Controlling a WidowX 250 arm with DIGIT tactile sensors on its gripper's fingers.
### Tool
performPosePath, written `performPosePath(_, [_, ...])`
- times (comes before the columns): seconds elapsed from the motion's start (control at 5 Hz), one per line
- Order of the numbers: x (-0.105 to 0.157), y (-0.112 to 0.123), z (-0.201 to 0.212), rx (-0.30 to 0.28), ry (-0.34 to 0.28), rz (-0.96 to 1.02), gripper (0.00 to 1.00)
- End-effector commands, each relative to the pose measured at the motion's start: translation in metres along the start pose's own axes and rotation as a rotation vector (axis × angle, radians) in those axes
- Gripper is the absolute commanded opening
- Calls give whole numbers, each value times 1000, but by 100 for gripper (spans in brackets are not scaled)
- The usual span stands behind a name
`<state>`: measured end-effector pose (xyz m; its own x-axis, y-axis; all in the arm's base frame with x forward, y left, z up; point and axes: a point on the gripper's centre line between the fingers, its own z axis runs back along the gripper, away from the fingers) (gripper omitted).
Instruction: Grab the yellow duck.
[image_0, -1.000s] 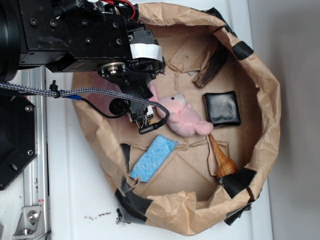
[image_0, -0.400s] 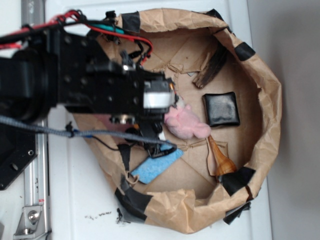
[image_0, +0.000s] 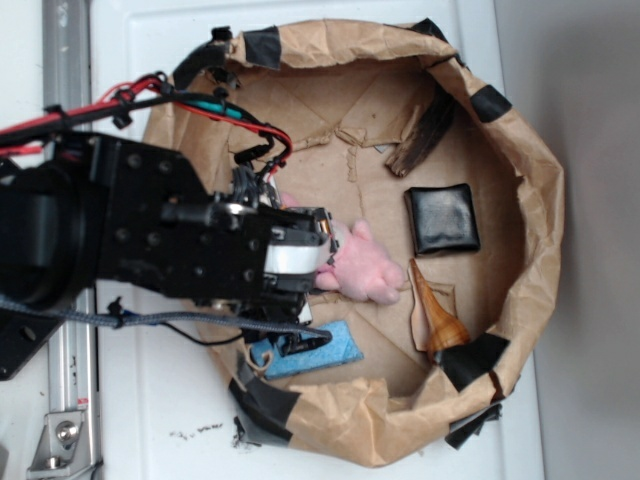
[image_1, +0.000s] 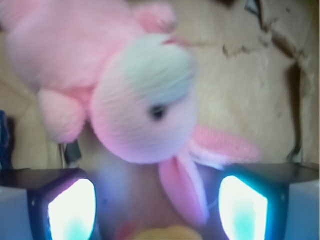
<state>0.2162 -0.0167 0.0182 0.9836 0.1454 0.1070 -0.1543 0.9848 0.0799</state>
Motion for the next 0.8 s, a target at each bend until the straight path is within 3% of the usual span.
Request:
performPosePath(0.0, [0, -6, -3, -11, 6, -52, 100])
performPosePath(0.2, [-1, -4, 0, -25, -5, -34, 0])
performPosePath(0.6, [-10, -2, 15, -26, -13, -35, 0])
